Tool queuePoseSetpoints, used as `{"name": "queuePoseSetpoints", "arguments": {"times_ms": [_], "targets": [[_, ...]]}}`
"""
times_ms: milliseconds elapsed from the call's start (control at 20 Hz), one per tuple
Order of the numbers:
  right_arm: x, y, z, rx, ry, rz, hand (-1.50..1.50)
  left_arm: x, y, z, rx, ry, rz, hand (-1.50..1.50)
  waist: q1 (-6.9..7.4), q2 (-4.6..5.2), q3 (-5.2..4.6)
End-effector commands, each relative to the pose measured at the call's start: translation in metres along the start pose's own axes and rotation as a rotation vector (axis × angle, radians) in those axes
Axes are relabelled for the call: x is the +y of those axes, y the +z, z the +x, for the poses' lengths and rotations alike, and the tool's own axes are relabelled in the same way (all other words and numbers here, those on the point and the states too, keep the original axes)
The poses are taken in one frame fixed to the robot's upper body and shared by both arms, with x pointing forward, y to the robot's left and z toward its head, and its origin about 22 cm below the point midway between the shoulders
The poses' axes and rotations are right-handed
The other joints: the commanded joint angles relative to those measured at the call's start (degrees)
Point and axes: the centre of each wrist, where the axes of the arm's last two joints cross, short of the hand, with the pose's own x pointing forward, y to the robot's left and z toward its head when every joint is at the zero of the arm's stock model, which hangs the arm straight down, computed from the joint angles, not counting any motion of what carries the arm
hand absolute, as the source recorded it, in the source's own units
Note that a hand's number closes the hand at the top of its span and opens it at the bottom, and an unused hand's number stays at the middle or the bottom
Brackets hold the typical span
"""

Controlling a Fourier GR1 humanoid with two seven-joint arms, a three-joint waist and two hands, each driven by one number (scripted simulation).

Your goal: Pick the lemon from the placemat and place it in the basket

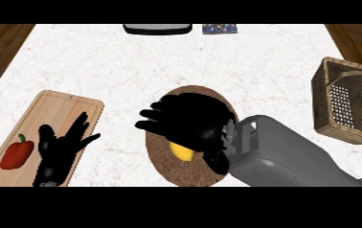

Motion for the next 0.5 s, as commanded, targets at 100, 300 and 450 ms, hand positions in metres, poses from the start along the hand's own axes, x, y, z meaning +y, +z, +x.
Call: {"name": "queuePoseSetpoints", "arguments": {"times_ms": [100,300,450], "targets": [[0.036,-0.024,-0.013,0.001,-0.019,-0.001,-1.50,0.002,0.007,-0.038,0.089,-0.006,-0.007,0.00,0.23,0.41,-0.54],[0.034,-0.029,-0.016,-0.009,-0.008,-0.002,-1.50,-0.014,0.005,-0.030,0.081,-0.006,-0.020,0.00,0.06,0.31,-0.52],[0.047,-0.034,-0.031,0.014,0.009,-0.020,-1.50,0.011,0.007,-0.024,0.091,-0.017,-0.007,0.00,0.29,0.37,-0.52]]}}
